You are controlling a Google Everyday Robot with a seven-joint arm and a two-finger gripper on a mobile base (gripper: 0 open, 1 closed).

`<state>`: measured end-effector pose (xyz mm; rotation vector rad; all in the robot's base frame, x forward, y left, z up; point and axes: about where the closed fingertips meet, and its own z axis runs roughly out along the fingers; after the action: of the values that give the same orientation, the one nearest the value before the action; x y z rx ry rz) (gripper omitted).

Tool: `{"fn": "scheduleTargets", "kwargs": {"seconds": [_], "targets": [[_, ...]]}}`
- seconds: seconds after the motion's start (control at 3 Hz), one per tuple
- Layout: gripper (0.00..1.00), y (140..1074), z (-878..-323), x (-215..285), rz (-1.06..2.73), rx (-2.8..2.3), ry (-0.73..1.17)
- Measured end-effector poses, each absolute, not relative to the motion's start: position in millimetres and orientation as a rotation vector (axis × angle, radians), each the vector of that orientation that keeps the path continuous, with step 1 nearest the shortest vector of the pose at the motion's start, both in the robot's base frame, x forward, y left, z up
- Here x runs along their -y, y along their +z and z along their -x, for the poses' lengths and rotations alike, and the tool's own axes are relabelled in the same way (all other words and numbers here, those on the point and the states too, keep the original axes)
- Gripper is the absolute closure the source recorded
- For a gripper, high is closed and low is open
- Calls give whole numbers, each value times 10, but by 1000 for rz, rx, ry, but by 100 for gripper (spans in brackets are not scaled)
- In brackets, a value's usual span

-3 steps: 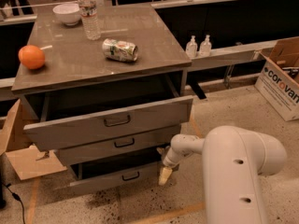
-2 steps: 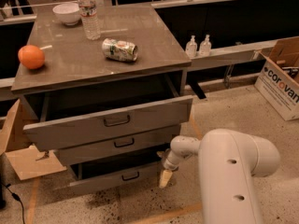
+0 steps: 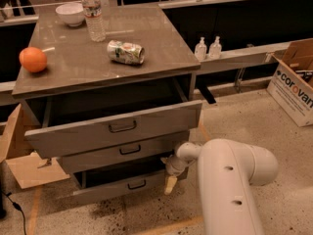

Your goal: Open bottom drawer

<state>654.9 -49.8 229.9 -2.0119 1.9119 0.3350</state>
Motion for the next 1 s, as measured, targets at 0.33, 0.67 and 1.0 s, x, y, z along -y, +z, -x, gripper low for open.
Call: {"fn": "scheduleTargets", "kwargs": {"seconds": [0.33,0.67,1.0], "targets": [[0,2165,-6620,459,2046,-1907,344],[0,2038,-6674,423,2061,-1912,360],[12,1950,-6717,392,2058,-1916,373]]}}
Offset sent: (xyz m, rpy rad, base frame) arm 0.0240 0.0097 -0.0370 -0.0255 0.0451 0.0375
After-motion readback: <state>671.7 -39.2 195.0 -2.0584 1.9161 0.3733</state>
